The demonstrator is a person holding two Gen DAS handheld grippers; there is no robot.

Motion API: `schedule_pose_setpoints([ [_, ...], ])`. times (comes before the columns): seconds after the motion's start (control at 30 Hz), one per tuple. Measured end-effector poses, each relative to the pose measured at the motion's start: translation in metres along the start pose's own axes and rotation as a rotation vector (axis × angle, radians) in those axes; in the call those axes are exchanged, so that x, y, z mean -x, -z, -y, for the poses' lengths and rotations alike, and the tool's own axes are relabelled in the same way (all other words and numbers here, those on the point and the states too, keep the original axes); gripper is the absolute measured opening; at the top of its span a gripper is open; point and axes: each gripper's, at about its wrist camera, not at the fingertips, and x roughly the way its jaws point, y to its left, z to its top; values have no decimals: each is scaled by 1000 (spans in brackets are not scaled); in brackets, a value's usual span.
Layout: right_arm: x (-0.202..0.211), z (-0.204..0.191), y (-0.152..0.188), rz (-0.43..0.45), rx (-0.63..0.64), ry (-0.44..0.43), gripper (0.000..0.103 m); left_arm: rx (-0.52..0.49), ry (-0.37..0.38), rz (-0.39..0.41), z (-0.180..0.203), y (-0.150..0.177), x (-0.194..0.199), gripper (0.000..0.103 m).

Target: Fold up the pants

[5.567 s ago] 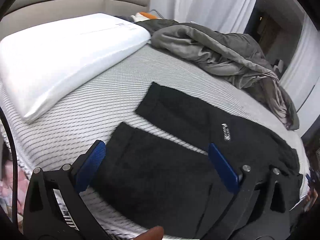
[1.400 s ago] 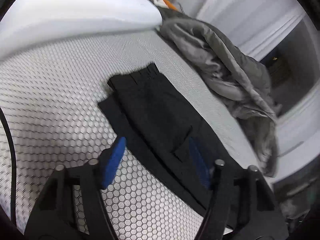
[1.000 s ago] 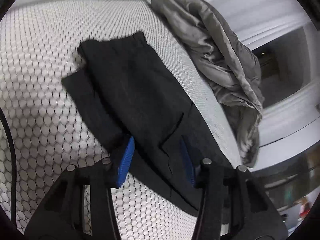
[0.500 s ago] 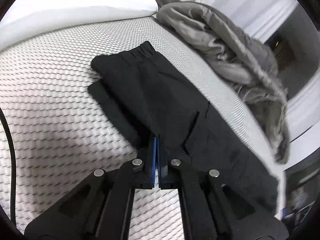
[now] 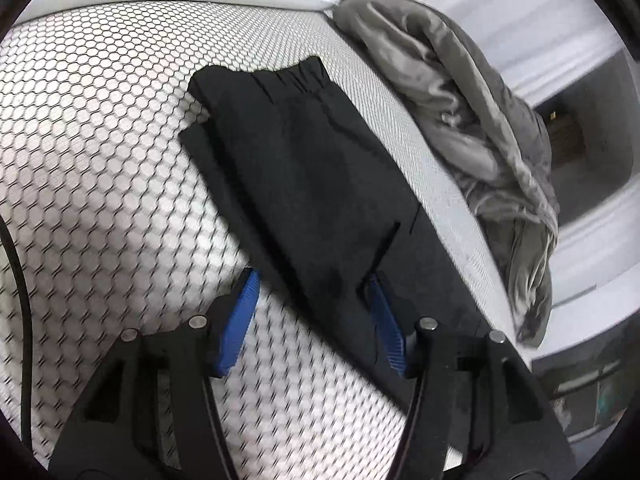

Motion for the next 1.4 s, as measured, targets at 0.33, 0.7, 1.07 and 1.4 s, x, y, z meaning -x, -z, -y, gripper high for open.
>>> schedule_pose_setpoints([
  [0.33,-38,39,-21,35,-175,-73,42,90,-16,91,-3,-9,-2,1],
  [0.7,2,28,-5,51,-81,183,35,-49,-196,127,-30,3,61,20],
  [1.07,-39,-114,-3,-96,198,-153,73,-202,-132,210,23,8,93,90],
  [1.4,-171,-177,16,-340,319,-156,78,-386,-93,3,100,25,12,102],
])
